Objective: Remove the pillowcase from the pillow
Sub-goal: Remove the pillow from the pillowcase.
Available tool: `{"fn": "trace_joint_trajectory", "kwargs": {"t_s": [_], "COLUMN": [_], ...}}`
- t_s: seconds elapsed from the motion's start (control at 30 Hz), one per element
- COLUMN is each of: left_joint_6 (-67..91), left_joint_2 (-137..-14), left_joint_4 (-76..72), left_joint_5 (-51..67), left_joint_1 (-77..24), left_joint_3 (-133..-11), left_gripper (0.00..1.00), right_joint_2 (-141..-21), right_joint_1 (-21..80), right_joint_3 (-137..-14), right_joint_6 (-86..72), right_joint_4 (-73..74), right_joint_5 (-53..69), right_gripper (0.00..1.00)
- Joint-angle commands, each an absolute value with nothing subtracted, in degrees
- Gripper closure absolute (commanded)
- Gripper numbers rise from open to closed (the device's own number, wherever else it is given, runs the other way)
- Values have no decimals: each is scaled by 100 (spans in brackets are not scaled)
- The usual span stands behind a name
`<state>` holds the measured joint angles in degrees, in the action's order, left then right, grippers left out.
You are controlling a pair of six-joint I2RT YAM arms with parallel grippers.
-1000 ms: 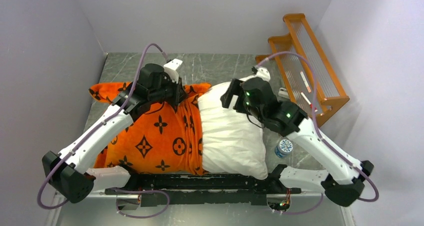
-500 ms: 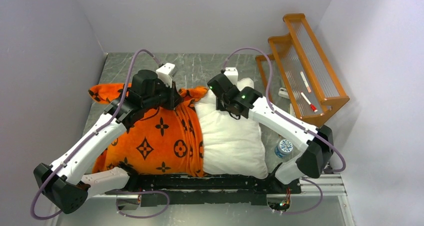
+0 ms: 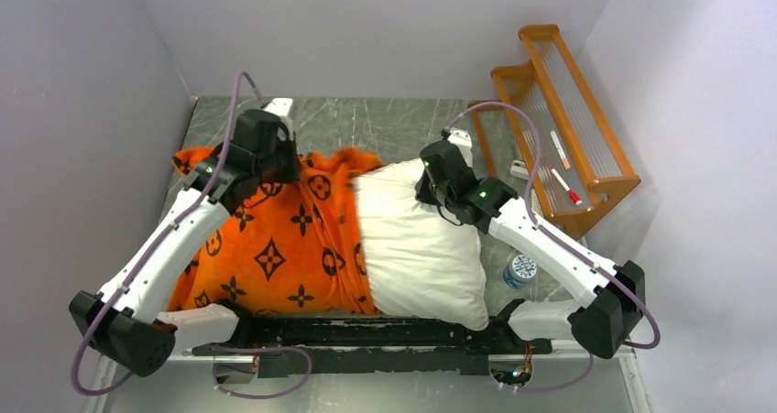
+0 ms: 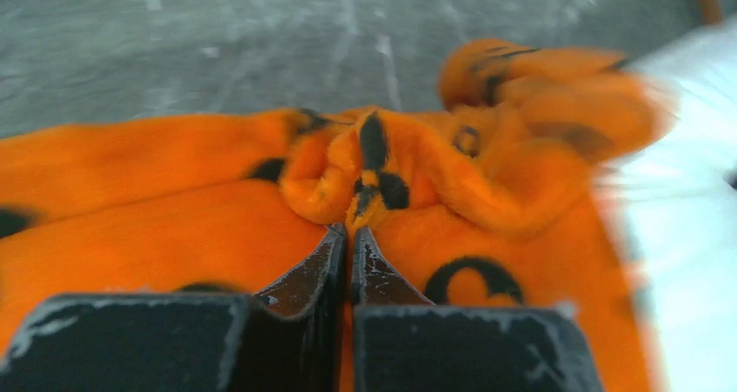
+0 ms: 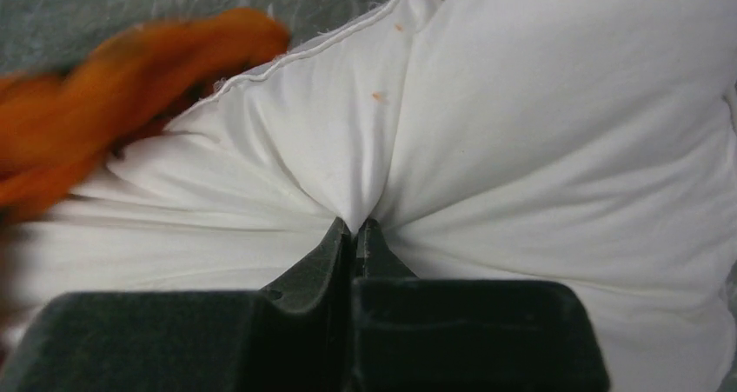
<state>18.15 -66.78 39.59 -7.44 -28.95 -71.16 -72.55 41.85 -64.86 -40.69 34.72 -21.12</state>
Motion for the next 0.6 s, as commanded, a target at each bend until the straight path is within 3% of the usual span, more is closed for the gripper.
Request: {"fn": "trace_joint_trajectory", "kwargs": {"t_s": [0.0,0.1,0.13,0.23,0.33,0.43,0.57], "left_joint_6": [1298,1075,935,940,907,739,421], "left_joint_2": [-6787,-6949,-6967,-6779,-6607,-6965,-7589], "left_joint_4": [4446,4311,4183,3872,3834,4251,4597], "left_joint_5": [-1550,-225,521,1501,901,427,929], "left_joint_1": [-1647,-1408,-1406,-1410,-1406,-1407,-1408], "left_joint_3": [-7706,-7828,-7796,-7616,-7538,-7786,-7830], "left_gripper": [95,95,87,33,7,3,3], "right_joint_2": [-7244,-7316,-7336,-7378,-7350,-7277,-7214], "right_joint_1": [3885,3878,3883,3887,3888,3889,3885], "right_joint_3": [-6116,-6147,-6167,-6249,-6267,-6222,-6130], "right_joint_6": [-3859,-3812,-3789,-3775,-3750,-3716,-3757], "right_joint_4": [4450,4394,4354,4334,4343,4272,4223], "right_joint_5": [-2368,-2231,-2170,-2080,-2064,-1892,-1773], "right_gripper": [100,100,100,100,100,100,100]}}
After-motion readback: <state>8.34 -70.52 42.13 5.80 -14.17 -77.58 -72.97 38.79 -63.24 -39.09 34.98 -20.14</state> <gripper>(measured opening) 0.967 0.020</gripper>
